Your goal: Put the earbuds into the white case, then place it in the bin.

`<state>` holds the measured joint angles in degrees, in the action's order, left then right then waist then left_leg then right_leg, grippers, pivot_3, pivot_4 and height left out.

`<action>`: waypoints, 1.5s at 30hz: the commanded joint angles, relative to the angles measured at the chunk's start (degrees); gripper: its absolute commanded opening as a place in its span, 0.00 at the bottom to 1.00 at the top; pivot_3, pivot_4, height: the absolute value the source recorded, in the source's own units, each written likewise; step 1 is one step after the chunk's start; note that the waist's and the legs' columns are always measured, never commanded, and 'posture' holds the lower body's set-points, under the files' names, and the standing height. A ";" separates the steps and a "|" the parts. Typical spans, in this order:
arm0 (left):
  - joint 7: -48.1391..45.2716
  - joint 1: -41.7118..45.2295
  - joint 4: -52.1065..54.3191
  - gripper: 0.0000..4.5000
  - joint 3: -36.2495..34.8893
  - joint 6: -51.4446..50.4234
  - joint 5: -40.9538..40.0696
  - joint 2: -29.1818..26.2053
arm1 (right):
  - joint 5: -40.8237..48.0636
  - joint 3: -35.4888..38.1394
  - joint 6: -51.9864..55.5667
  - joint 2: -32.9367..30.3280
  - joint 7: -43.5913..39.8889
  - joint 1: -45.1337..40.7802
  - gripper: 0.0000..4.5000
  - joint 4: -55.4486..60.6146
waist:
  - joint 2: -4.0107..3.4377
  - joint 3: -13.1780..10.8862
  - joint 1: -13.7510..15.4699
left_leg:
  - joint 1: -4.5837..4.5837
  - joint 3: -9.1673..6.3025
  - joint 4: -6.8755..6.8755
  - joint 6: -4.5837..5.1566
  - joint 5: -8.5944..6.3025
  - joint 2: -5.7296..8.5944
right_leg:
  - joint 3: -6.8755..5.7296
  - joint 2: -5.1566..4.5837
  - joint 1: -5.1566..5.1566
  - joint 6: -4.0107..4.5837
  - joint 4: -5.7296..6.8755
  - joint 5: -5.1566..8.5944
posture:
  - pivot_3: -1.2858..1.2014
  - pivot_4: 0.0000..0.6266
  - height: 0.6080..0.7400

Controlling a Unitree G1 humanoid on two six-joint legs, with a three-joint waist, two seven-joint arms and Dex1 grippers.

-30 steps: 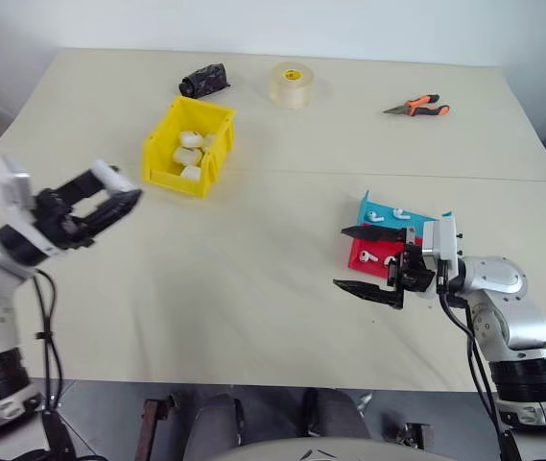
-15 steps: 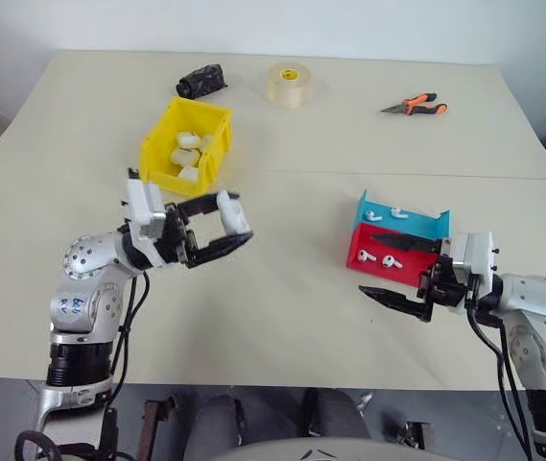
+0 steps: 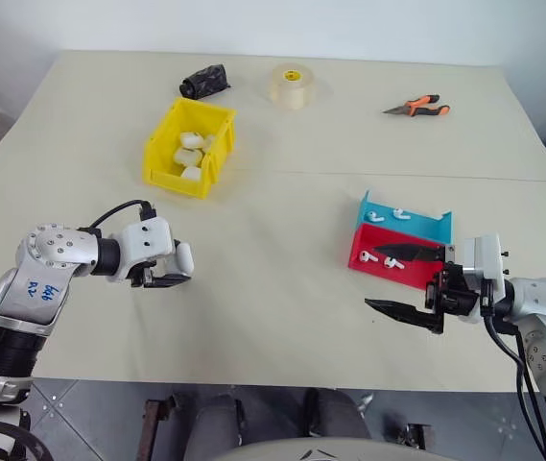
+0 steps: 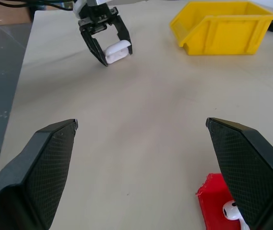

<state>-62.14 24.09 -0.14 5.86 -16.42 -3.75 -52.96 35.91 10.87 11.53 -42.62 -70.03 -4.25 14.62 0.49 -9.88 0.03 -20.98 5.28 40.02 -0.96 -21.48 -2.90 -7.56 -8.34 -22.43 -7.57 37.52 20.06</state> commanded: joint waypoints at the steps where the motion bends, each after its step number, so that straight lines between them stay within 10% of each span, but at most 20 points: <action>1: -1.64 -1.64 0.65 0.70 1.30 -3.94 0.60 -1.38 | 1.15 0.58 0.12 -0.28 -0.27 -1.32 1.00 1.14 | -0.01 0.01 -0.09 | 0.01 0.00 0.00 0.00 0.00 0.00 | 0.00 0.00 0.00 0.00 0.00 0.00 | 0.52 0.24 1.00; 5: -3.98 -2.01 2.78 0.99 1.40 -7.31 -0.28 -2.87 | 1.01 0.00 0.27 0.03 -0.55 -2.13 1.00 0.79 | -0.01 0.01 -0.16 | 0.00 0.01 -0.01 0.00 0.00 -0.01 | 0.01 0.00 -0.01 0.00 0.00 0.00 | 0.52 0.24 1.00; 25: -5.63 9.25 -4.39 1.00 9.47 -7.14 6.04 -2.10 | 0.33 -2.87 -0.14 2.34 0.23 -4.31 1.00 0.87 | -0.02 0.01 0.71 | -0.02 0.00 0.08 0.00 0.00 0.02 | 0.02 0.00 0.01 0.00 0.04 0.00 | 0.52 0.24 1.00; 32: -7.90 8.64 -5.20 0.62 10.04 -8.05 6.43 -3.82 | 0.70 -2.28 -0.22 2.09 0.16 -3.05 1.00 1.67 | -0.02 0.01 0.99 | 0.00 0.02 0.08 0.00 0.00 0.01 | 0.03 0.00 0.01 0.00 0.04 0.00 | 0.52 0.24 1.00; 45: -10.73 2.72 -2.43 0.62 -12.62 4.50 -17.10 6.84 | -0.11 -0.53 -1.24 0.71 -0.57 -3.37 1.00 -1.21 | 0.06 -0.03 0.27 | -0.16 -0.09 0.14 0.00 0.00 -0.02 | -0.03 0.00 -0.04 0.00 0.05 0.00 | 0.52 0.24 1.00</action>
<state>-70.91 26.79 -4.98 -1.27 -17.58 -14.59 -47.54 35.33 7.59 11.26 -40.63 -70.17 -7.65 13.18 0.54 -9.91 0.30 -21.15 5.16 40.20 -0.96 -21.48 -2.92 -7.60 -8.35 -22.47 -7.57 37.60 20.06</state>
